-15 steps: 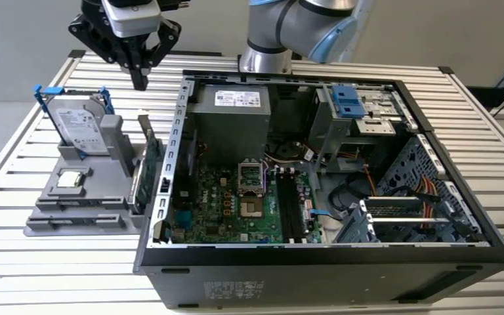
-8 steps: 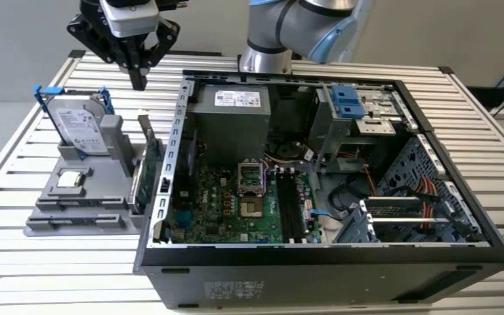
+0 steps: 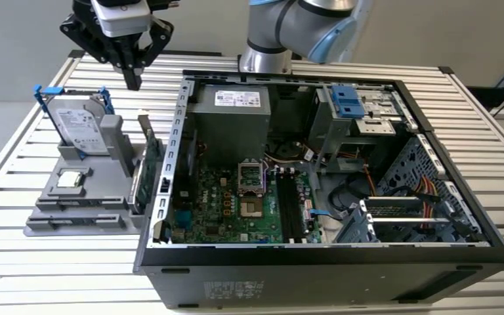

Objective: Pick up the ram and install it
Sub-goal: 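Reach for the ram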

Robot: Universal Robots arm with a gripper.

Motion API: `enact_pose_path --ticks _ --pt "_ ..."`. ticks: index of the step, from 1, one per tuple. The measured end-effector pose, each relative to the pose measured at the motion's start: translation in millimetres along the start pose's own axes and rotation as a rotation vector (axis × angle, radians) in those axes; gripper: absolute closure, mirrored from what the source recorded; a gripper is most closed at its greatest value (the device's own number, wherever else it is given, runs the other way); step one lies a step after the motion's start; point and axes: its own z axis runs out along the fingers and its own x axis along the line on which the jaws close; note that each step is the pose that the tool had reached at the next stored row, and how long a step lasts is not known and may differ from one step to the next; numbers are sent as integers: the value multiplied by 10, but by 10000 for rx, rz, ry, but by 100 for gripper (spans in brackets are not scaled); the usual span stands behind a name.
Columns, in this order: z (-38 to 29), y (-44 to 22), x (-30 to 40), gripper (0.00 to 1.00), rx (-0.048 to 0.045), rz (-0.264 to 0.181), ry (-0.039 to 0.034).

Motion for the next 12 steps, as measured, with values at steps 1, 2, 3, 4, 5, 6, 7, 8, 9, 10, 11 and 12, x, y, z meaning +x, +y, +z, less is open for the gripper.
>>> enact_pose_path --ticks 1,2,3,4,5,6,7,8,9,10,11,12 --pt "0 -1 11 100 1 -1 1" --pt "0 -2 23 100 1 -1 1" --pt "0 -2 36 100 1 0 1" --pt "0 -3 48 100 0 -1 0" --pt "0 -4 63 100 1 0 1" --pt "0 -5 78 100 0 -1 0" --pt "0 -6 92 100 0 -1 0" --pt "0 -7 105 100 0 0 0" --pt "0 -8 119 100 0 -1 0" --pt "0 -9 131 100 0 -1 0" --pt "0 -9 145 100 0 0 0" --pt "0 -10 156 100 0 -1 0"
